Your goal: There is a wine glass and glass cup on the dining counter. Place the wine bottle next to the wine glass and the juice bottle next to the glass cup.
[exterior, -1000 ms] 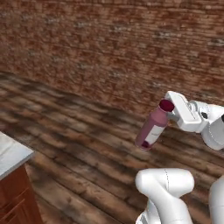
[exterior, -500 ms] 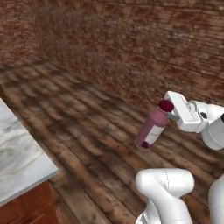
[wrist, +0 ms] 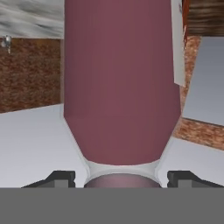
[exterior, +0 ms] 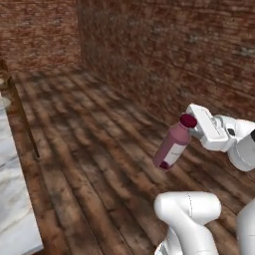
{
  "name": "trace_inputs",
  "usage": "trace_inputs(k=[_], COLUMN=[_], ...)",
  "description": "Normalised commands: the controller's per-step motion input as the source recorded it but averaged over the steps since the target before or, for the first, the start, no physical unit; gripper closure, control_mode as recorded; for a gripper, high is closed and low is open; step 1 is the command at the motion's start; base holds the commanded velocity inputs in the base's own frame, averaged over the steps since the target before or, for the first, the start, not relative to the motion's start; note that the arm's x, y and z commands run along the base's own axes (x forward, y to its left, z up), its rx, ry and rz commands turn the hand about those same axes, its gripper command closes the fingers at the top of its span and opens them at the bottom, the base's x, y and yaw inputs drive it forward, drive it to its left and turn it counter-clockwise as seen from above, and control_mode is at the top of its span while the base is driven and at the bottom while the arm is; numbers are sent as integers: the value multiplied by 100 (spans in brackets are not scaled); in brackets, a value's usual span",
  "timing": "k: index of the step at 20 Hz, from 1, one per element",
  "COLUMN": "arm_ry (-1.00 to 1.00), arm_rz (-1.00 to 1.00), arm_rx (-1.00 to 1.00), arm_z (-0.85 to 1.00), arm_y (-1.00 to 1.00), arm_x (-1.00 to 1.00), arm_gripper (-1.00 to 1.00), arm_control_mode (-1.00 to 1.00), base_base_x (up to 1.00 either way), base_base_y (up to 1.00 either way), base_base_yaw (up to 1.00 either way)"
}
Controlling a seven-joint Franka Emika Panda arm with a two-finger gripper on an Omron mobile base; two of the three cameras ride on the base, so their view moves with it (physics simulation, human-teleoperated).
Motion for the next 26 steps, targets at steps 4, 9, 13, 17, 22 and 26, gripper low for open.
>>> trace_inputs(k=[4,9,13,17,22,26], arm_ry=[0,0,0,0,0,0], arm_rz=[0,0,0,0,0,0], arm_rx=[0,0,0,0,0,0], arm_z=[0,0,0,0,0,0], arm_y=[0,0,0,0,0,0], arm_x=[0,0,0,0,0,0], arm_gripper=[100,100,100,100,100,100], arm_control_mode=[100,100,100,100,100,100], base_base_x=[100,100,100,100,100,100], base_base_y=[-54,-53,-46,-39,-35,-34], base_base_yaw=[29,24,20,23,25,25])
